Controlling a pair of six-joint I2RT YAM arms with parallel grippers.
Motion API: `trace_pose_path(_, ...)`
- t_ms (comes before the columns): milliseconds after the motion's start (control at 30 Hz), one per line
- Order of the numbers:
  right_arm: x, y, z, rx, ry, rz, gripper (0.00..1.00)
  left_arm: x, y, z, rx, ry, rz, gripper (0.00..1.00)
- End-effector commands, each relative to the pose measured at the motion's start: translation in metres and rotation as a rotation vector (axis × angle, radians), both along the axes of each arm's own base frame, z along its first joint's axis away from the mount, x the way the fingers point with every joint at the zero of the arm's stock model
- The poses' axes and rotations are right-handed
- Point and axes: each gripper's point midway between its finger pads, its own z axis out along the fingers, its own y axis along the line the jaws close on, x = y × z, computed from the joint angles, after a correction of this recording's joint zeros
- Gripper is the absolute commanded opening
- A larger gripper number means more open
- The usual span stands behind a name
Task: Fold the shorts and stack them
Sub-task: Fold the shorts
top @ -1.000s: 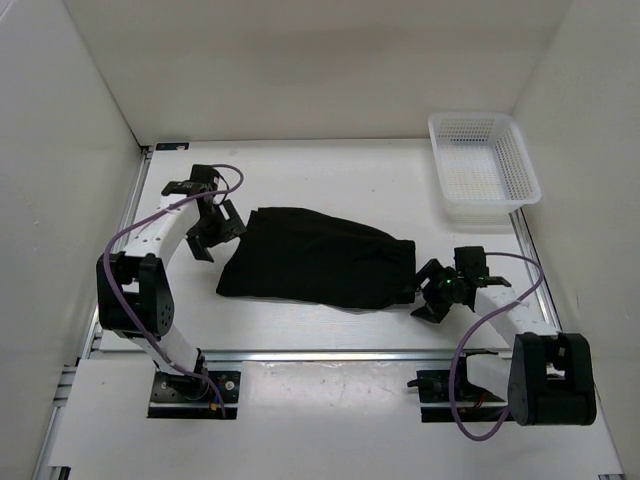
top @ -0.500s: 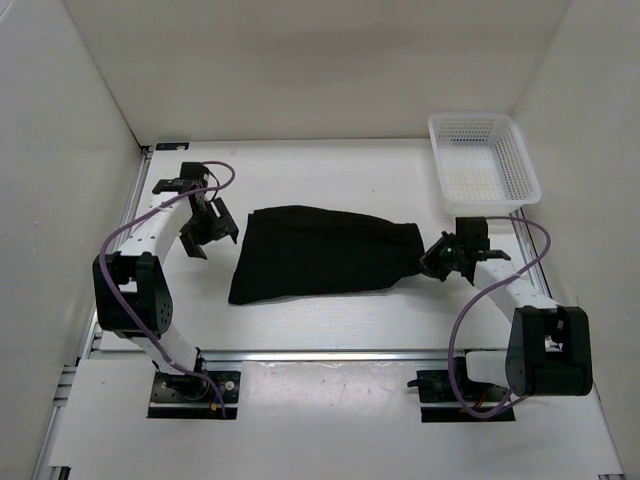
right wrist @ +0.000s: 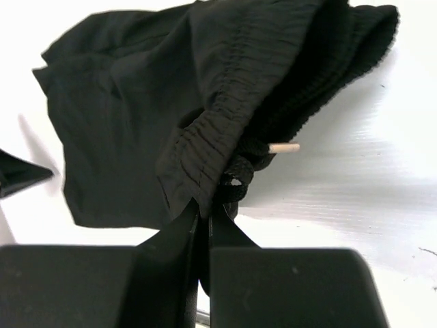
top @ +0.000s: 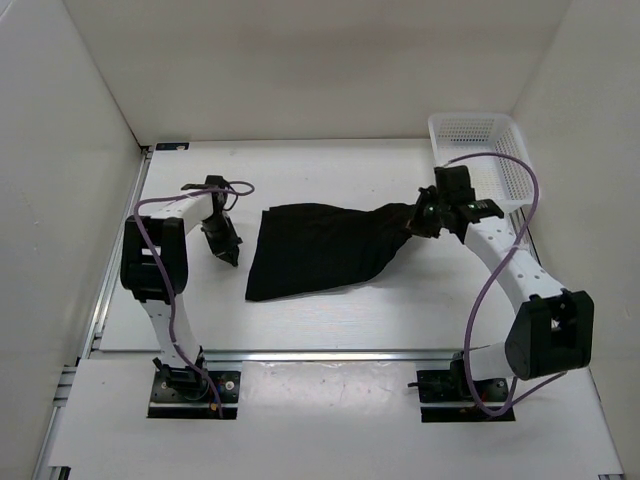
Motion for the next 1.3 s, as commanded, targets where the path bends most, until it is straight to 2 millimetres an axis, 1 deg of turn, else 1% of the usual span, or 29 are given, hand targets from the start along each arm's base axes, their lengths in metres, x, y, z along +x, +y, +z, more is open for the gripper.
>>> trace_pose_path(0,0.005,0.011,0.014,-0.105,-0.039,0.081,0.00,0.024,-0.026,0.015,-0.080,-0.083,-0.050,0.13)
trace_pose_path(100,0.005,0.031,0.015,-0.154,-0.043,0.166,0.00,0.028,-0.038,0.015,-0.104,-0.083,-0.072,0.10)
trace_pose_path(200,0.010,0.063,0.030,-0.194,-0.090,0.271,0.00,0.027,-0.041,0.012,-0.121,-0.072,-0.073,0.10)
trace_pose_path(233,0.014,0.073,0.047,-0.201,-0.121,0.295,0.00,0.026,-0.040,0.009,-0.119,-0.063,-0.082,0.10)
trace_pose_path(300,0.013,0.101,0.048,-0.256,-0.142,0.374,0.00,0.028,-0.042,0.010,-0.129,-0.072,-0.083,0.10)
trace_pose_path(333,0.008,0.123,0.041,-0.281,-0.137,0.430,0.00,0.028,-0.042,0.010,-0.129,-0.072,-0.083,0.10)
trace_pose_path(367,0.012,0.136,0.059,-0.288,-0.176,0.448,0.00,0.028,-0.042,0.010,-0.129,-0.072,-0.083,0.10)
trace_pose_path(400,0.013,0.146,0.062,-0.308,-0.191,0.472,0.00,0.030,-0.042,0.007,-0.129,-0.072,-0.083,0.10)
trace_pose_path(433,0.009,0.166,0.051,-0.340,-0.183,0.521,0.00,0.030,-0.042,0.007,-0.129,-0.072,-0.083,0.10)
trace_pose_path(467,0.008,0.176,0.050,-0.355,-0.184,0.545,0.00,0.026,-0.042,0.004,-0.128,-0.061,-0.083,0.10)
trace_pose_path(500,0.012,0.192,0.068,-0.342,-0.233,0.568,0.00,0.028,-0.042,0.004,-0.129,-0.070,-0.083,0.10)
trace_pose_path(533,0.007,0.212,0.053,-0.359,-0.215,0.620,0.00,0.028,-0.042,0.001,-0.128,-0.061,-0.083,0.10)
trace_pose_path(600,0.006,0.232,0.053,-0.371,-0.229,0.657,0.00,0.024,-0.041,-0.001,-0.127,-0.052,-0.082,0.10)
trace_pose_path(633,0.007,0.255,0.054,-0.363,-0.257,0.688,0.00,0.024,-0.041,-0.001,-0.127,-0.052,-0.082,0.10)
trace_pose_path(667,0.004,0.264,0.053,-0.357,-0.253,0.707,0.00,0.025,-0.042,-0.001,-0.128,-0.051,-0.073,0.10)
trace_pose_path(700,0.000,0.276,0.037,-0.377,-0.232,0.742,0.00,0.027,-0.042,-0.001,-0.129,-0.060,-0.074,0.10)
trace_pose_path(733,0.001,0.285,0.036,-0.372,-0.240,0.750,0.00,0.027,-0.042,-0.001,-0.129,-0.060,-0.074,0.10)
trace_pose_path(767,0.003,0.293,0.045,-0.345,-0.258,0.757,0.00,0.028,-0.039,-0.001,-0.129,-0.060,-0.065,0.10)
trace_pose_path(800,0.000,0.303,0.033,-0.345,-0.243,0.779,0.00,0.025,-0.039,-0.003,-0.128,-0.051,-0.064,0.10)
trace_pose_path(933,0.000,0.325,0.027,-0.304,-0.250,0.814,0.00,0.025,-0.028,-0.002,-0.137,-0.051,-0.031,0.10)
trace_pose_path(967,0.003,0.329,0.028,-0.292,-0.258,0.805,0.00,0.026,-0.022,0.005,-0.155,-0.068,-0.008,0.10)
trace_pose_path(1000,-0.004,0.334,0.028,-0.279,-0.255,0.825,0.00,0.028,-0.018,0.010,-0.168,-0.084,-0.008,0.16)
trace_pose_path(1033,-0.001,0.341,0.036,-0.247,-0.282,0.818,0.10,0.025,-0.012,0.016,-0.184,-0.077,0.014,0.25)
trace_pose_path(1067,-0.004,0.345,0.033,-0.226,-0.274,0.826,0.24,0.025,-0.009,0.030,-0.213,-0.104,0.020,0.45)
trace_pose_path(1100,-0.002,0.352,0.047,-0.187,-0.320,0.825,0.46,0.026,0.009,0.037,-0.221,-0.121,0.052,0.64)
trace_pose_path(1133,-0.003,0.355,0.051,-0.163,-0.337,0.833,0.55,0.028,0.018,0.047,-0.229,-0.141,0.068,0.78)
trace_pose_path(1167,-0.006,0.355,0.044,-0.157,-0.329,0.842,0.66,0.025,0.025,0.060,-0.237,-0.153,0.079,0.88)
trace_pose_path(1200,-0.007,0.357,0.050,-0.136,-0.344,0.850,0.83,0.026,0.042,0.068,-0.231,-0.168,0.113,0.99)
trace_pose_path(1267,-0.015,0.363,0.059,-0.088,-0.351,0.884,0.90,0.031,0.056,0.085,-0.221,-0.203,0.122,0.99)
